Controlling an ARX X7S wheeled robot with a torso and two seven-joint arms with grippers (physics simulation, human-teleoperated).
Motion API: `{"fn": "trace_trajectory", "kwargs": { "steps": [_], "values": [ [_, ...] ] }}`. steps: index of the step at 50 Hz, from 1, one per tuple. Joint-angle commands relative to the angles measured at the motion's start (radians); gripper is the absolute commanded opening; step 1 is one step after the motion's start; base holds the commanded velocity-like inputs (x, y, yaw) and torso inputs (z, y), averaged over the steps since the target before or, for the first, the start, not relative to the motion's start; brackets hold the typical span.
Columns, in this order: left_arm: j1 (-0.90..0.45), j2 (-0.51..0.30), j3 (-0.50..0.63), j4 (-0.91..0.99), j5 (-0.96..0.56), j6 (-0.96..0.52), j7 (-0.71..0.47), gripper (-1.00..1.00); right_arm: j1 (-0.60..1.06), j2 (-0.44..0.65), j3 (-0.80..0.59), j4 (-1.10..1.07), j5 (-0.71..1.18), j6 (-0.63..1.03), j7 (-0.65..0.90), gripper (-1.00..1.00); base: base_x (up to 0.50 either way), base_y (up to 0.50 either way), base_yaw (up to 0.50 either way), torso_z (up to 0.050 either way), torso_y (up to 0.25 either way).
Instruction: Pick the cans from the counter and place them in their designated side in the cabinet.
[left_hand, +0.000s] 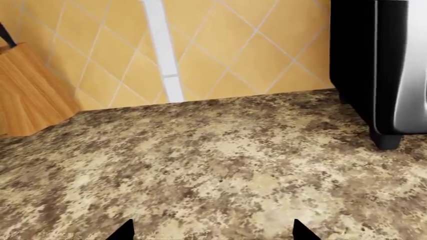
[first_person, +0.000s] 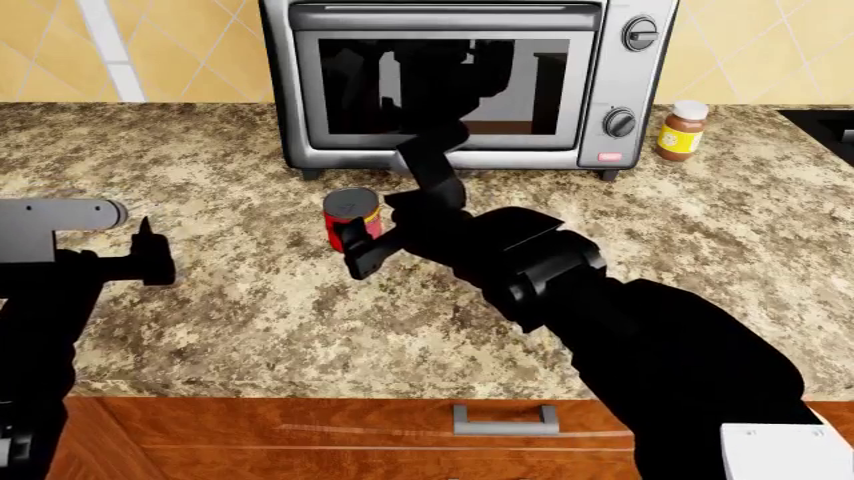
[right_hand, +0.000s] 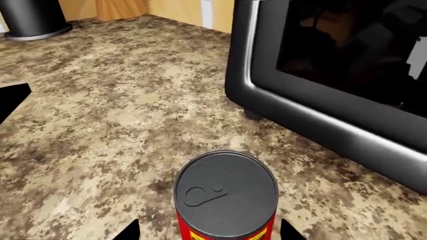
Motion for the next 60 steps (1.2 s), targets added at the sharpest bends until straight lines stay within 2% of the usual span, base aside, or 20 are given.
{"fn": "trace_trajectory", "kwargs": {
  "steps": [1, 7, 29, 30, 42, 54, 58, 60],
  "values": [
    [0.003, -0.008, -0.006, -0.002, 0.0, 0.005, -0.002, 1.0, -0.001, 0.0, -0.006, 0.005, 0.023, 0.017, 0.019, 1.0, 0.0, 0.0, 0.0, 0.0, 0.0],
    [0.001, -0.013, -0.006, 0.002, 0.006, 0.011, -0.006, 1.0, 0.007, 0.0, -0.008, -0.001, 0.032, 0.022, 0.023, 1.0, 0.0, 0.0, 0.0, 0.0, -0.077],
    [0.013, -0.019, -0.018, 0.012, -0.001, 0.014, -0.011, 1.0, 0.072, 0.0, -0.01, -0.057, 0.076, -0.021, 0.023, 1.0, 0.0, 0.0, 0.0, 0.001, -0.25],
    [0.015, -0.019, -0.02, 0.013, -0.002, 0.014, -0.011, 1.0, 0.082, 0.0, -0.011, -0.063, 0.088, -0.036, 0.026, -1.0, 0.01, 0.0, 0.0, 0.002, -0.25],
    [0.04, -0.024, -0.043, 0.031, -0.015, 0.011, -0.015, 1.0, 0.092, 0.0, -0.016, -0.083, 0.098, -0.078, 0.028, -1.0, 0.0, 0.0, 0.0, 0.001, -0.194],
    [0.026, -0.013, -0.021, 0.081, -0.023, -0.025, -0.021, 1.0, 0.102, 0.001, -0.014, 0.072, 0.104, -0.144, 0.007, -1.0, 0.0, 0.0, 0.0, 0.0, -0.006],
    [0.007, -0.005, 0.005, 0.093, -0.019, -0.037, -0.019, 1.0, 0.141, 0.31, -0.024, -0.474, 0.081, -0.137, 0.293, -1.0, 0.0, 0.0, 0.0, 0.0, -0.006],
    [-0.008, 0.0, 0.021, 0.093, -0.016, -0.04, -0.017, 1.0, 0.178, 0.421, -0.029, -0.666, 0.066, -0.121, 0.392, -1.0, 0.0, 0.0, 0.0, 0.0, -0.005]
  ]
}}
